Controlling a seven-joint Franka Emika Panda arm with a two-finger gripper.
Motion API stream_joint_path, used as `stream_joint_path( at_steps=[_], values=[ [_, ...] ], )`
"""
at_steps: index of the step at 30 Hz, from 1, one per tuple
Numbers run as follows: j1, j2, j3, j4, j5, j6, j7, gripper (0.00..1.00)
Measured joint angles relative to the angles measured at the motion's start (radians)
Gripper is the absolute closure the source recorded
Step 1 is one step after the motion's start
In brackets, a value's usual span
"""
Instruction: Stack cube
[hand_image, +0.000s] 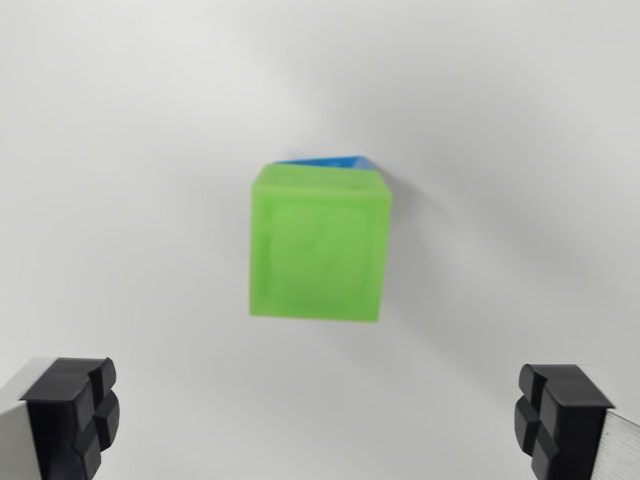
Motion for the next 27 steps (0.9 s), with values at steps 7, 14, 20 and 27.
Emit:
stream_joint_path(
  at_steps=[7, 14, 20, 27],
  values=[
    [0.000, -0.049, 0.000, 0.023, 0.013, -0.071, -0.008, 0.00],
    [0.000, -0.091, 0.000, 0.051, 0.021, -0.140, -0.015, 0.00],
    [0.001, -0.122, 0.000, 0.082, 0.027, -0.201, -0.020, 0.00],
    [0.001, -0.148, 0.000, 0.116, 0.032, -0.260, -0.023, 0.00]
  ],
)
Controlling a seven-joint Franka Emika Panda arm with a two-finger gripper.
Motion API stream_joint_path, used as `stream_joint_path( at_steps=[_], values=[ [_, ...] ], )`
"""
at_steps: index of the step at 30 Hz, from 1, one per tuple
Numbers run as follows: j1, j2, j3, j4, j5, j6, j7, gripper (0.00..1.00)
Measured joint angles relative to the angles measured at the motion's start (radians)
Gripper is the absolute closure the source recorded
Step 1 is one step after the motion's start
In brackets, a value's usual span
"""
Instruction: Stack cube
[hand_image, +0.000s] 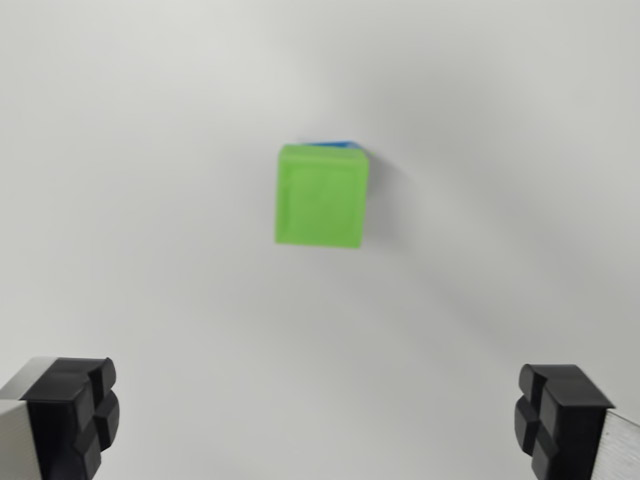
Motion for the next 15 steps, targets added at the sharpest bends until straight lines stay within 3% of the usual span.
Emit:
stream_joint_path(
  at_steps=[15],
  values=[
    [0.000, -0.033, 0.000, 0.066, 0.005, -0.099, -0.003, 0.00]
  ],
)
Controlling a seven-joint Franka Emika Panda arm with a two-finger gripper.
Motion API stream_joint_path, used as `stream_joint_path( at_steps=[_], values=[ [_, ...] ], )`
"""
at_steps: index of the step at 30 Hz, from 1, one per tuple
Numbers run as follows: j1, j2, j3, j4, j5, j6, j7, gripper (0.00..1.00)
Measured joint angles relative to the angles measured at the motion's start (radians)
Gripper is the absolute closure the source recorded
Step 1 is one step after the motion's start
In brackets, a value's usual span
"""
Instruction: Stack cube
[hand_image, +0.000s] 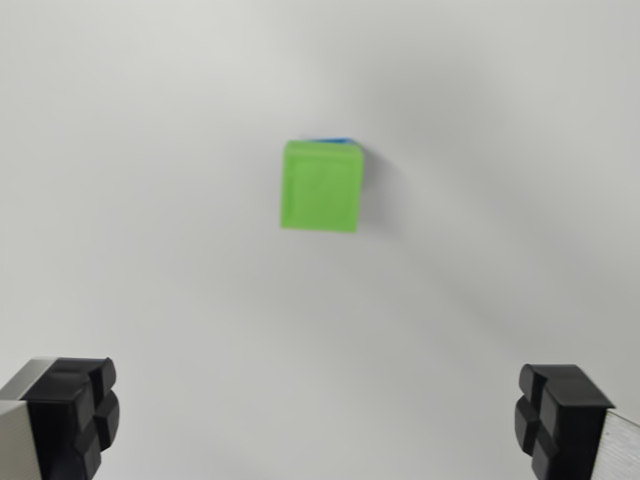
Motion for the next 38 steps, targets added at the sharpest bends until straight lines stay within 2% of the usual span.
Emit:
stream_joint_path(
  at_steps=[10, 38],
  values=[
    [0.000, -0.008, 0.000, 0.025, 0.001, -0.033, -0.001, 0.00],
    [0.000, -0.007, 0.000, 0.026, 0.001, -0.035, -0.001, 0.00]
  ],
)
